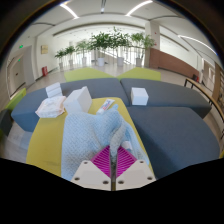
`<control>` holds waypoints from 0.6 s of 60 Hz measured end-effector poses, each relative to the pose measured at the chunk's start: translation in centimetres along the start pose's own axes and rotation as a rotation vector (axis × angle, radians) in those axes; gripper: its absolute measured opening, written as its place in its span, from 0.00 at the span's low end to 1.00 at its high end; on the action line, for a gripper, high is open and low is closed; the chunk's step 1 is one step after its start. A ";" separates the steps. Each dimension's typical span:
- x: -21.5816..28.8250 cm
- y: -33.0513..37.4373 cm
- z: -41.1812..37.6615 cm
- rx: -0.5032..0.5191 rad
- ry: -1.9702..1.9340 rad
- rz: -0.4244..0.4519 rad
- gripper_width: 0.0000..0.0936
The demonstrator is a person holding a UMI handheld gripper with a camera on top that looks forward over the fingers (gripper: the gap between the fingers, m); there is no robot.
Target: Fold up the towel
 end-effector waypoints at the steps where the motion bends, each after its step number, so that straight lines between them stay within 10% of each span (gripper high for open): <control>1: 0.0 0.0 0.1 0.007 -0.015 0.000 0.04; 8: 1.4 1.5 0.1 0.038 -0.070 0.029 0.23; 14: 3.3 4.7 1.2 0.012 -0.039 0.070 0.94; 36: 5.5 21.9 -0.9 0.091 0.050 0.191 0.89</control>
Point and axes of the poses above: the point between the fingertips, and its own axes, seen from behind it with the camera up: z to the right, x up, y backward, against the way the camera looks, the point moved 4 cm from there along y, backward, against the way the camera looks, and after that the axes turned 3 degrees about z, right-handed, at the moved point
